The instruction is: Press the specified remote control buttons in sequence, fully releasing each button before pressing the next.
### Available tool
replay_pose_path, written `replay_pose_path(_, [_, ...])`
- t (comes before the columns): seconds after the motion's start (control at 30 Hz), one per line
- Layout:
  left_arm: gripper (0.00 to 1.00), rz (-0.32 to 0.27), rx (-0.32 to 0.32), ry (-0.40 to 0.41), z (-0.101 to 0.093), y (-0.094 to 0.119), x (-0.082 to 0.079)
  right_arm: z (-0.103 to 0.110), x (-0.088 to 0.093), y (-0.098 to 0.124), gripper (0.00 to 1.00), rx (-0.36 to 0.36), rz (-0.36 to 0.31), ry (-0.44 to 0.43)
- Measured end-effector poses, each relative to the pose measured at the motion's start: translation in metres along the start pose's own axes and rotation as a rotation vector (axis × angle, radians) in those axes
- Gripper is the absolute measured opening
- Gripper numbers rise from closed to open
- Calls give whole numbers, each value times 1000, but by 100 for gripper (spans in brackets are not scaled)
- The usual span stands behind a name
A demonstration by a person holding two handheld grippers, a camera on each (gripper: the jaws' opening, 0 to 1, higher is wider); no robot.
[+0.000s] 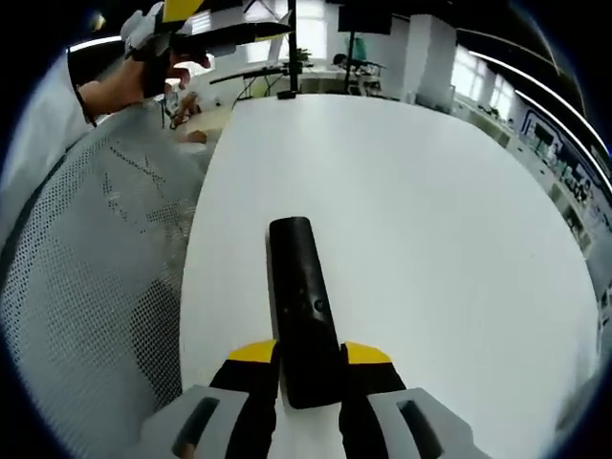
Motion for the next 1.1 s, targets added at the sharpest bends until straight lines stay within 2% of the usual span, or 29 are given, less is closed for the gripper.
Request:
replay_pose_path(0.1, [99,1,-4,4,0,1,1,-13,-1,0,21,-7,-1,-31])
replay_pose_path(0.37, [99,16,5,-14,-3,-1,5,-46,-4,-2,21,11,33,-8])
replay_pose_path(0.57, [99,28,7,-30,-4,-1,8,-76,-6,-1,21,5,39,-28])
replay_pose_path(0.87, [99,20,1,-26,-3,0,8,-110,-7,0,21,31,81,-5])
replay_pose_path(1.1, [99,30,6,-26,-4,0,9,-130,-7,-4,21,44,129,53])
Point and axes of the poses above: the point that each gripper's makers call its tool centre point, and the gripper's own axes: y roughly backward along the fingers, z roughly to its left, x roughly out of its underside, the point moved 7 cm from there along y, roughly backward along the fingers
